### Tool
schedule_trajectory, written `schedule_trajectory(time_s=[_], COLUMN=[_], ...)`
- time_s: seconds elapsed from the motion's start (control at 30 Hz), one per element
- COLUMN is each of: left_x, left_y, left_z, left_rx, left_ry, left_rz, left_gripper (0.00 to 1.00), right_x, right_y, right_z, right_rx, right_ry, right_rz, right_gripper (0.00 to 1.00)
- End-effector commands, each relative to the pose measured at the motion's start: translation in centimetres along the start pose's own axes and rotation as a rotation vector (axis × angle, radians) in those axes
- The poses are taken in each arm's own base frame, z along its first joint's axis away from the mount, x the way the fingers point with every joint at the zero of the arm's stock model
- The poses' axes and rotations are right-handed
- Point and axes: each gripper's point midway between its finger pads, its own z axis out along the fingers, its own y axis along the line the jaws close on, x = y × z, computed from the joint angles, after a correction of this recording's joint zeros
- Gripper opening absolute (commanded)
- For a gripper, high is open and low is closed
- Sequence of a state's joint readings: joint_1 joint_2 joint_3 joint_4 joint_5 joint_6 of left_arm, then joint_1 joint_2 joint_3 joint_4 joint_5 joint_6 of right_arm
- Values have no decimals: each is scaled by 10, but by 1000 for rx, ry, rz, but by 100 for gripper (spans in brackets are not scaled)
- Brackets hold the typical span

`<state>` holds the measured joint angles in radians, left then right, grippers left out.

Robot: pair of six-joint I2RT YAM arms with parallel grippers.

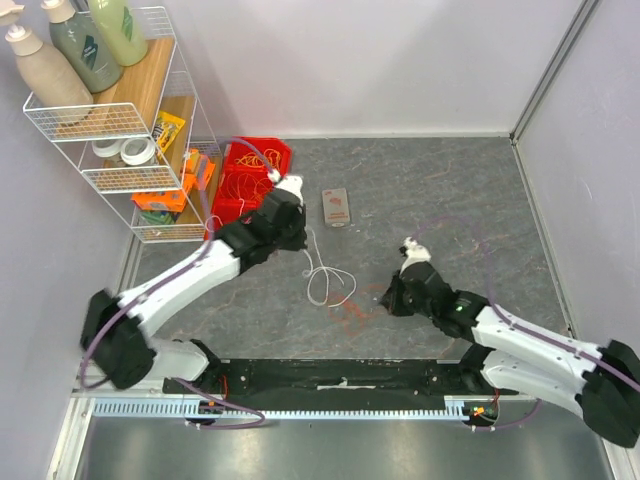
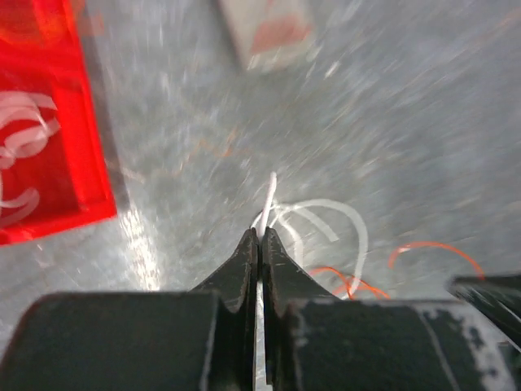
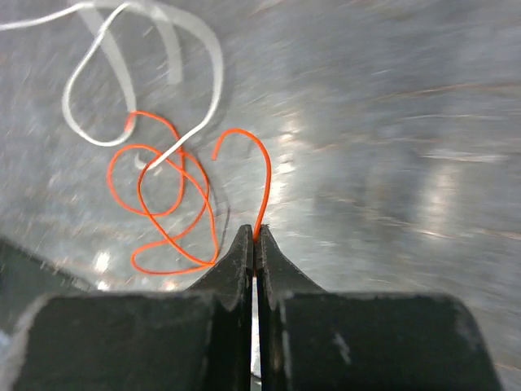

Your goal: Untangle the cables

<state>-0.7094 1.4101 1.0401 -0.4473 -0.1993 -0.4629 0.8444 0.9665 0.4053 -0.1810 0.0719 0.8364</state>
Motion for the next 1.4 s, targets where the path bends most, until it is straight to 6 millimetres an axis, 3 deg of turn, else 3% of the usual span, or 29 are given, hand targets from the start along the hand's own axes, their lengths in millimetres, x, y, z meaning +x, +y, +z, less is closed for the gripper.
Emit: schedule_trajectory(time_s=[0.0, 0.17, 0.33, 0.4, 0.5, 0.63, 0.9, 1.37], left_x=[-92, -137, -168, -179, -193, -210, -238, -237], left_y=[-18, -21, -23, -22, -9, 5, 13, 112], left_z=[-103, -199, -269, -282, -281, -265, -225, -176], left_rx=[150, 279, 358, 340, 240, 109, -42, -306], left_ry=[-347, -631, -846, -889, -902, -908, -887, -840], left_rz=[36, 0, 37, 77, 68, 6, -67, -237], left_gripper=[2, 2, 2, 2, 2, 2, 2, 2], right_x=[-34, -62, -50, -43, -36, -35, -42, -43], right_y=[-61, -66, -67, -64, -56, -48, -42, -44], right_z=[-31, -48, -40, -35, -32, -35, -43, -45], right_rx=[300, 355, 351, 312, 246, 190, 161, 174], right_ry=[-120, -195, -140, -120, -107, -116, -150, -158], right_rz=[29, 30, 23, 20, 24, 28, 27, 21], right_gripper=[0, 0, 0, 0, 0, 0, 0, 0])
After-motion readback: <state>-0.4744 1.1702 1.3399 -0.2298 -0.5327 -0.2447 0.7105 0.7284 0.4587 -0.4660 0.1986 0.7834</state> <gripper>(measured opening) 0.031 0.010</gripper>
